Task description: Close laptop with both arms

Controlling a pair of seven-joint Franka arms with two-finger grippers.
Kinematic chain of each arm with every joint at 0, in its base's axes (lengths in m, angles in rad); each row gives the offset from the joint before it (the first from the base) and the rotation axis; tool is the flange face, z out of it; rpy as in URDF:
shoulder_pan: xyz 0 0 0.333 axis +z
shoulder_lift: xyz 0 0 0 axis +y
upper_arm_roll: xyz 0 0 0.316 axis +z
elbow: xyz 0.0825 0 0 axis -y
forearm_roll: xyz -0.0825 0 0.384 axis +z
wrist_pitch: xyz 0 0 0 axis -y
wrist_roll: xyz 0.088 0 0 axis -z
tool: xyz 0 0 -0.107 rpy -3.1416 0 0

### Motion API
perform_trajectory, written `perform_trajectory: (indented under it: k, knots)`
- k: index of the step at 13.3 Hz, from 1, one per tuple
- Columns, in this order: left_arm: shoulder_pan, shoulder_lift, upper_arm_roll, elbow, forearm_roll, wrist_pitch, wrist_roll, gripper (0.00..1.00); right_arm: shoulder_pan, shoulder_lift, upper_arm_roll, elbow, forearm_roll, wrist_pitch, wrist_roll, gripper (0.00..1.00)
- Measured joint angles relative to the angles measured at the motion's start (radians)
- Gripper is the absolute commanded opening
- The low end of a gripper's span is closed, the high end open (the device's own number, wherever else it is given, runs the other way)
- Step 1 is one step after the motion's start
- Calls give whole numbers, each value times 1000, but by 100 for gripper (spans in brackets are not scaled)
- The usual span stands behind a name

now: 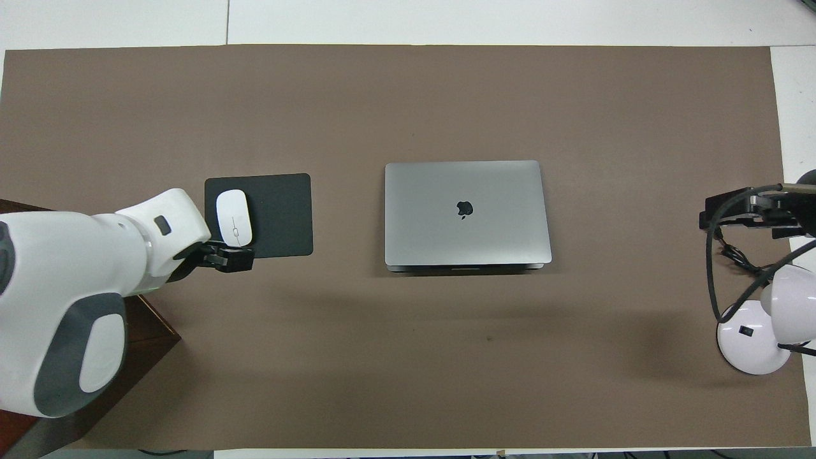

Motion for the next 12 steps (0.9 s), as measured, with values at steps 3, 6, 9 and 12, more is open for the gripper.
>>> perform_trajectory:
  k: [3, 6, 9, 12]
  knots:
    - [127, 0, 2, 35, 0, -16, 2, 100, -13, -3, -9, 0, 0, 0, -28, 100]
    - [187, 0, 0, 70, 0, -17, 1, 100, -13, -3, -7, -2, 0, 0, -28, 100]
    - [223, 0, 1, 114, 63, -21, 2, 100, -13, -3, -7, -3, 0, 4, -28, 100]
    - [243, 23, 0, 265, 92, -202, 0, 100, -13, -3, -15, -3, -1, 19, -28, 100]
